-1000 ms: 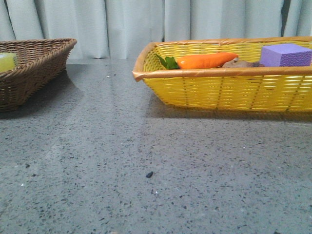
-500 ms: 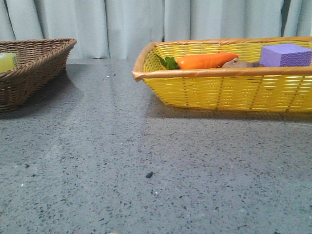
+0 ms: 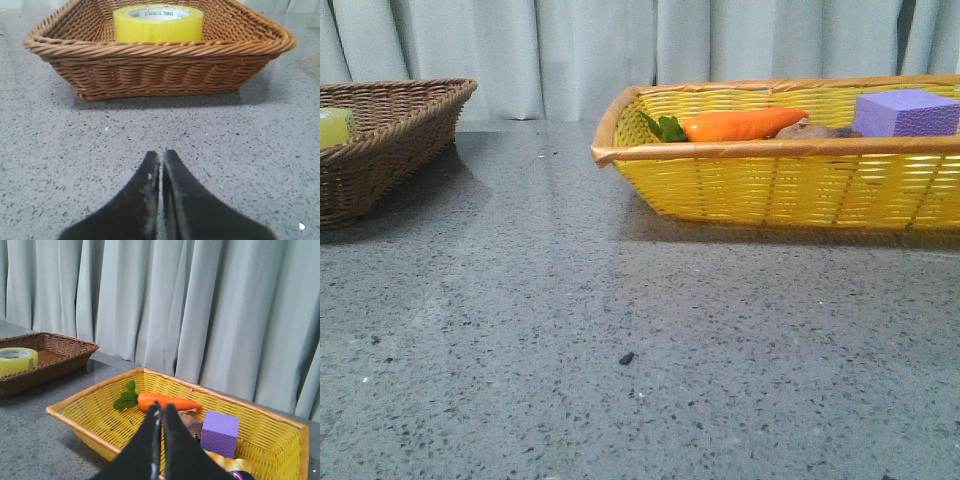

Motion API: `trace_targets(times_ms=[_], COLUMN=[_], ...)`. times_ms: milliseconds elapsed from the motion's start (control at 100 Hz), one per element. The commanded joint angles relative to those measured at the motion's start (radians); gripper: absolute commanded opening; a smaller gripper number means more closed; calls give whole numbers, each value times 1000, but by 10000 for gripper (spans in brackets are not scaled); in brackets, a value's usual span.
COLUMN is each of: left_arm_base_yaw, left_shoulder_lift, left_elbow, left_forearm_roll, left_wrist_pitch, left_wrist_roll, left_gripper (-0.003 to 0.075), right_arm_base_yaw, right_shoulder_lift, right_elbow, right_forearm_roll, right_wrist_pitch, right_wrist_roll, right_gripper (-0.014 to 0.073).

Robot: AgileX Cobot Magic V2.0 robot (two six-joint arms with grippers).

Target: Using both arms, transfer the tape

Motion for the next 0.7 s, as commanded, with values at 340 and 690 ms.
trace_targets(times_ms=[340,690], left_arm_base_yaw=[1,1], left_shoulder_lift=[-29,-29], left_elbow=[9,9], left_forearm_roll=[1,1], left_wrist_pitch=[-71,-71], left_wrist_roll=[-9,-9], left_gripper=[-20,-20], right_arm_base_yaw=[-5,-170], right_shoulder_lift=[11,11], right_elbow=[-17,112], right_forearm_roll=[-36,-36], right_wrist_pitch=[-63,-92], right_wrist_roll=[-1,-1], right_gripper=[-67,-67])
